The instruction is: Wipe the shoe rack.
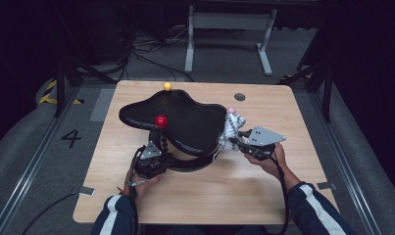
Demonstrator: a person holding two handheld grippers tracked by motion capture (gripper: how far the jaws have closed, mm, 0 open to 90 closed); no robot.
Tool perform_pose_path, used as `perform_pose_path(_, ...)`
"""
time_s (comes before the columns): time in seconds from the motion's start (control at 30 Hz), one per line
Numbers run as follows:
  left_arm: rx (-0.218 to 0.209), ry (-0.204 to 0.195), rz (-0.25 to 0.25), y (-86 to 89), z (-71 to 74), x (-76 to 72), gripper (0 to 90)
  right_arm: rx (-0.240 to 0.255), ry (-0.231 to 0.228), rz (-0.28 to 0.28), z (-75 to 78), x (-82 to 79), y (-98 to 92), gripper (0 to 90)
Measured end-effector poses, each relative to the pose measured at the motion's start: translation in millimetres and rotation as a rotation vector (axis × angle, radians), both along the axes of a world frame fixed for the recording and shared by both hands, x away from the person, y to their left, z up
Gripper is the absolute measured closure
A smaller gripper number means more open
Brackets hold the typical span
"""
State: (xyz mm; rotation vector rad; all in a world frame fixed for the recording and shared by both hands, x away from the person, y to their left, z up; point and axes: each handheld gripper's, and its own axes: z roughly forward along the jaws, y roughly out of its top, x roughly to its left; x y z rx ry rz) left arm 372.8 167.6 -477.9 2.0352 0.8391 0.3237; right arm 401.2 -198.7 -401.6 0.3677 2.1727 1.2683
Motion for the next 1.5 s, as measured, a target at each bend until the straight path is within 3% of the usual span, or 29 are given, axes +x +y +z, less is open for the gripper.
perform_pose_path(0.07, 0.0, 0.0, 0.0, 0.0, 0.0, 0.0, 74.3, -0.003, 0.004, -0.012, -2.4, 3.6, -1.6, 77.3)
perform_pose_path(0.27, 0.0, 0.003, -0.004, 0.3, 0.2, 0.3, 74.3, -0.013, 0.133, -0.137, -25.2, 35.7, -15.0, 77.1)
perform_pose_path(0.4, -0.001, 0.004, -0.004, 0.4, 0.2, 0.4, 74.3, -0.009, 0.148, -0.174, -31.6, 46.9, -21.4, 77.0)
perform_pose_path(0.47, -0.003, 0.005, -0.005, 0.5, 0.2, 0.6, 74.3, -0.008, 0.134, -0.18, -30.7, 48.8, -22.3, 77.0)
perform_pose_path(0.6, -0.002, 0.005, -0.005, 0.4, 0.2, 0.5, 74.3, -0.001, 0.114, -0.153, -26.7, 46.9, -18.5, 76.8)
perform_pose_path(0.87, 0.0, 0.003, -0.004, 0.1, 0.1, 0.3, 74.2, 0.001, 0.051, -0.058, -11.3, 28.4, -7.7, 76.5)
perform_pose_path(1.17, 0.008, 0.006, 0.0, -0.1, 0.6, -0.4, 74.2, 0.011, -0.04, 0.111, 13.2, -9.6, 10.3, 76.3)
perform_pose_path(1.2, 0.008, 0.006, 0.0, -0.1, 0.6, -0.4, 74.2, 0.011, -0.04, 0.111, 13.2, -9.6, 10.3, 76.3)
perform_pose_path(1.27, 0.008, 0.006, 0.001, -0.1, 0.6, -0.5, 74.2, 0.003, -0.084, 0.164, 22.3, -25.9, 14.4, 76.1)
perform_pose_path(1.5, 0.003, 0.007, 0.001, -0.3, 0.4, -0.7, 74.2, 0.008, -0.114, 0.248, 37.3, -52.7, 19.7, 75.9)
